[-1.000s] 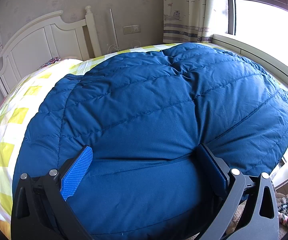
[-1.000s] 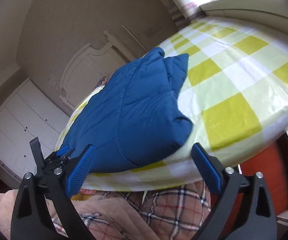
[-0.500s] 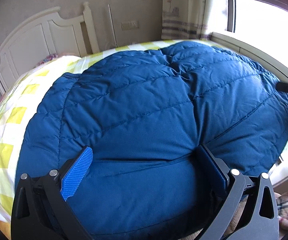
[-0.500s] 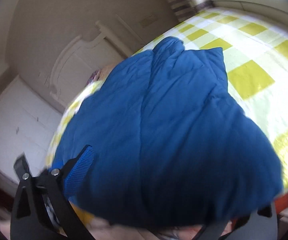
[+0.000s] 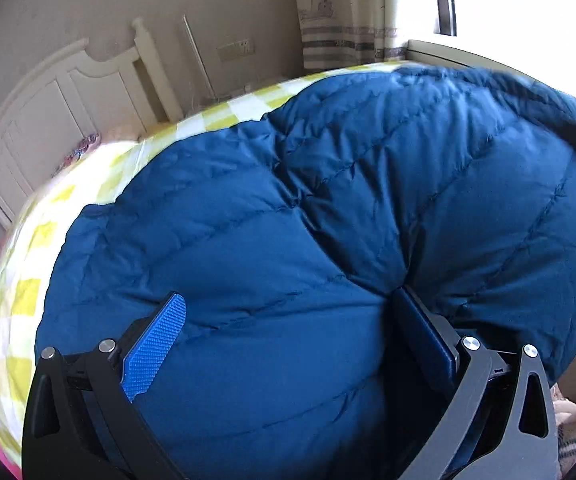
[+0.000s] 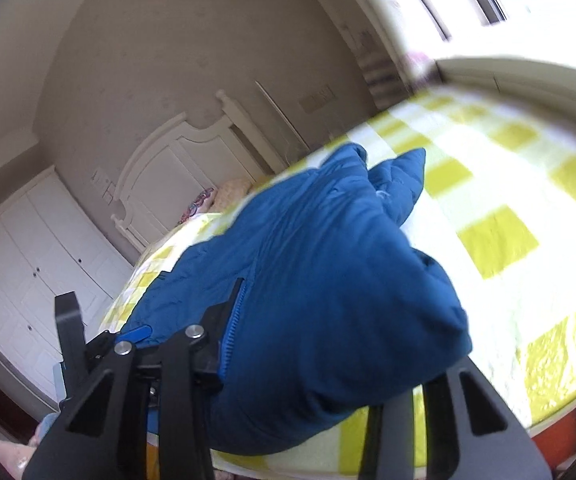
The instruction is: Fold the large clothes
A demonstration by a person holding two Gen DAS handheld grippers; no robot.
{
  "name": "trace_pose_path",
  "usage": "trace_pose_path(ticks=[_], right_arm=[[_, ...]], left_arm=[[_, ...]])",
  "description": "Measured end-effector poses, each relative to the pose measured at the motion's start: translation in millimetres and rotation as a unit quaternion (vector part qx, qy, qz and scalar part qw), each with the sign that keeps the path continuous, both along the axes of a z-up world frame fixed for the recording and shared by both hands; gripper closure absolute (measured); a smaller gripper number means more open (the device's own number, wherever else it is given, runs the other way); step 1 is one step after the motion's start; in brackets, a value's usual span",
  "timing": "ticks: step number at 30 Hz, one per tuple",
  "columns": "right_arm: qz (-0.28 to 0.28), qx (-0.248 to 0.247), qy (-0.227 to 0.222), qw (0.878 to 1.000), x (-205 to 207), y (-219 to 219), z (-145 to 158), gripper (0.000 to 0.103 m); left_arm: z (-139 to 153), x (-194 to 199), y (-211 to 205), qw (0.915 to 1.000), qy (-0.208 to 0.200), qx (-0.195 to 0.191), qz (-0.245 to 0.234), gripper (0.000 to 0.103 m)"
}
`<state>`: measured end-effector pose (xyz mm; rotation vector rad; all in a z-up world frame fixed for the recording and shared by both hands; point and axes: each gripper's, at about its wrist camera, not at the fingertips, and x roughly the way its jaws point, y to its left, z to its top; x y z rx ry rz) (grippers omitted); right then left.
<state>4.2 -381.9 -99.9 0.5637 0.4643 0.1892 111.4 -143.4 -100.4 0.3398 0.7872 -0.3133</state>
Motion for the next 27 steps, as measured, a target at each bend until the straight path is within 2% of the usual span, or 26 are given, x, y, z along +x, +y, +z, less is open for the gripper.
trace_pose_path(ticks=[2,6,7,8,10,11,13,14,16,17,18,19,21,22,23,24,25,27], right_arm=[[0.002,-0.032,-0.022,0.999,-2.5,10.9,19.7,0.066],[0.023,-0.116,-0.068,0.991,-1.3,52.3,63.8,0.066],[0.04,-0.152,-0.089,0.984,1.4,76.3,80.9,0.066],[0.055,-0.179,-0.104,0.977,3.8,95.3,92.6,0.066],[0.091,-0.24,-0.134,0.957,7.3,141.7,112.1,0.066],[0.118,-0.277,-0.15,0.942,12.3,174.0,120.0,0.066],[0.176,-0.345,-0.177,0.905,22.4,242.2,121.3,0.066],[0.199,-0.368,-0.182,0.89,26.2,267.5,115.9,0.066],[0.275,-0.44,-0.159,0.84,38.3,338.7,81.5,0.066],[0.31,-0.472,-0.123,0.816,46.6,366.5,58.0,0.065],[0.349,-0.51,-0.073,0.783,55.7,394.3,25.2,0.057],[0.363,-0.551,-0.062,0.749,56.1,414.8,-6.3,0.053],[0.334,-0.613,-0.093,0.71,48.8,431.7,-28.0,0.05],[0.332,-0.611,-0.089,0.713,49.4,433.5,-25.3,0.05],[0.339,-0.592,-0.084,0.727,53.2,428.9,-18.6,0.05],[0.348,-0.579,-0.085,0.733,53.8,423.2,-14.9,0.05],[0.35,-0.578,-0.091,0.732,44.9,423.5,-15.0,0.05],[0.341,-0.599,-0.112,0.716,30.2,425.6,-21.9,0.048]], left_arm=[[5.6,-5.0,16.7,0.9996,0.013,-0.026,0.006,0.004],[0.8,-33.2,48.1,0.9981,0.021,-0.048,-0.032,0.004],[3.7,-39.0,61.8,0.9963,0.023,-0.068,-0.047,0.004],[11.0,-43.5,84.9,0.9925,0.029,-0.106,-0.054,0.004],[30.1,-44.9,132.4,0.9842,0.013,-0.175,-0.023,0.004],[42.1,-44.9,166.6,0.9782,-0.005,-0.208,0.011,0.004],[61.3,-45.7,221.7,0.967,-0.04,-0.239,0.078,0.004],[73.7,-49.4,258.0,0.9573,-0.065,-0.252,0.125,0.004],[88.5,-58.1,297.3,0.9455,-0.089,-0.266,0.165,0.004],[94.8,-63.5,311.7,0.9412,-0.1,-0.27,0.177,0.004],[101.2,-69.9,325.0,0.9377,-0.11,-0.27,0.188,0.004],[104.2,-73.4,331.3,0.9366,-0.114,-0.269,0.193,0.004],[104.3,-74.4,332.3,0.938,-0.109,-0.269,0.189,0.004],[102.5,-71.7,328.6,0.9402,-0.103,-0.27,0.181,0.004],[100.8,-65.3,321.2,0.9436,-0.095,-0.27,0.167,0.004],[100.1,-62.0,314.3,0.9463,-0.09,-0.269,0.155,0.004],[102.6,-56.8,305.3,0.9494,-0.087,-0.268,0.139,0.004],[114.3,-53.2,279.5,0.9557,-0.087,-0.265,0.093,0.004]])
